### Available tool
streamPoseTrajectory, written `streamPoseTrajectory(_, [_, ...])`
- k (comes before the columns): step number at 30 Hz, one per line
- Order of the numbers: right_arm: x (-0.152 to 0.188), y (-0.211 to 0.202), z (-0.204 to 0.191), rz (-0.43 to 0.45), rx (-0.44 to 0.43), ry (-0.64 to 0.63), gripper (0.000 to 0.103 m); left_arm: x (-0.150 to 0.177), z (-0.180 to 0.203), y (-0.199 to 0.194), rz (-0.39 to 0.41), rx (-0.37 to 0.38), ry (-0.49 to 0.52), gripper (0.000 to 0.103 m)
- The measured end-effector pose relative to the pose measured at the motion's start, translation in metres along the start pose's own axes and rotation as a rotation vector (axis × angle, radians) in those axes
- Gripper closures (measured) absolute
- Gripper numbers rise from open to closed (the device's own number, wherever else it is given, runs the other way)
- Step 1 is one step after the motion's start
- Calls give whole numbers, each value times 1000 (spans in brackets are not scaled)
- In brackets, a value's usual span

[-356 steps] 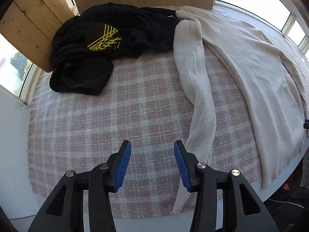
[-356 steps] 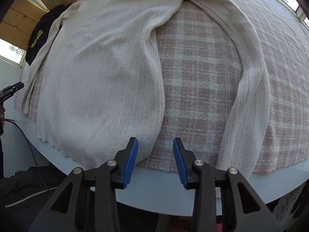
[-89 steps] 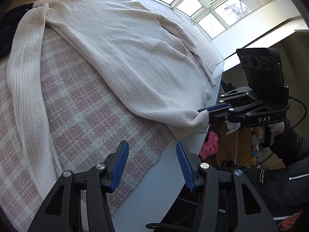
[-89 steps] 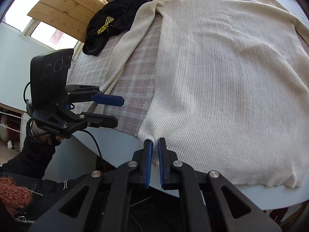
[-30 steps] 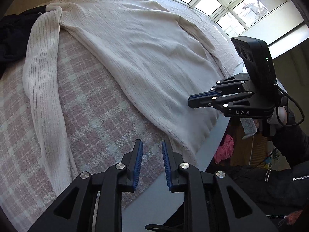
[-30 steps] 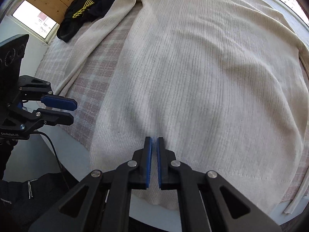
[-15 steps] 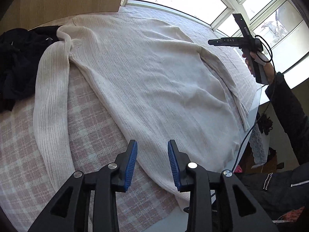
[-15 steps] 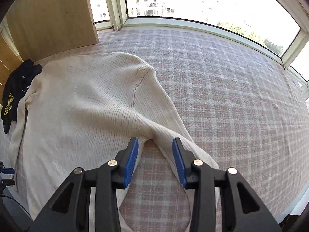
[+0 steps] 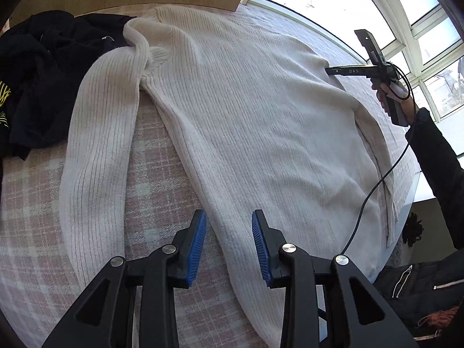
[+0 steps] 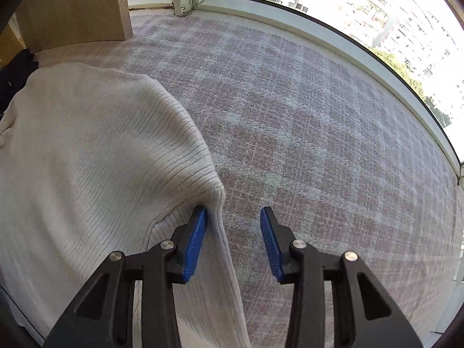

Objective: Fold clothes

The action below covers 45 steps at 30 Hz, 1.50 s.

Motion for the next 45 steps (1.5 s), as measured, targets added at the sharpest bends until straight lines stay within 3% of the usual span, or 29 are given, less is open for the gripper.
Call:
streamPoseTrajectory(1, [1,0,-1,2,-31,-8,68,-4,-2,1,3,0,-1,72])
streamPoseTrajectory(2, [2,0,-2,-6,-75,-15,86,-8,-4,2,5,1,-1,72])
streamPoseTrajectory(3, [3,0,-3,-15,-115,-16,94,-12,-5,2,5,1,-1,72])
streamPoseTrajectory(4, [4,-5,-2,1,-109,-24,95,-16,-7,3,6,1,1,72])
streamPoseTrajectory(6, [5,-15,-1,46,-74,-44,95,-20,-9,3,2,-2,6,72])
streamPoseTrajectory(8, [8,-17,-1,28,-98,-55,83,-22,-13,3,-6,-13,11,71])
streamPoseTrajectory(14, [6,-8,4,-20,-79,-53,72,-24,-26,5,-17,-17,-6,71])
streamPoseTrajectory(19, [16,-9,2,-37,-139,-82,75,-25,-33,10,-27,-15,-12,71])
streamPoseTrajectory(21, [21,-10,5,-52,-199,-71,88,-26,-36,10,-26,-13,-15,71])
streamPoseTrajectory(23, [26,-16,4,-41,-180,-105,97,-26,-36,11,-28,-12,-12,71])
streamPoseTrajectory(26, [34,-28,-1,-15,-118,-167,99,-28,-36,11,-35,-17,-2,71])
streamPoseTrajectory(31, [35,-51,19,18,74,-195,99,-31,-46,11,-37,-31,-12,70])
streamPoseTrajectory(34, [32,-48,37,8,77,-130,99,-34,-51,11,-34,-37,-14,70])
streamPoseTrajectory(36, [38,-36,31,-37,67,-150,99,-37,-55,8,-27,-42,-14,70])
streamPoseTrajectory(41, [54,-32,24,-38,126,-177,98,-65,-78,-18,60,-107,-29,69])
streamPoseTrajectory(43, [60,-37,24,-28,165,-188,98,-82,-87,-28,91,-155,-27,56])
streamPoseTrajectory(45, [66,-42,24,-18,205,-200,99,-97,-89,-31,103,-204,-3,56])
Point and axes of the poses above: each gripper's, at about its wrist camera, not at the fingertips, and y roughly the way its jaws point, z to its right, x to its underside, the point moved 4 cm from there along y, roughly the way its jaws point, and after that the axes turned 7 degrees about -z, right-handed, at the moved point
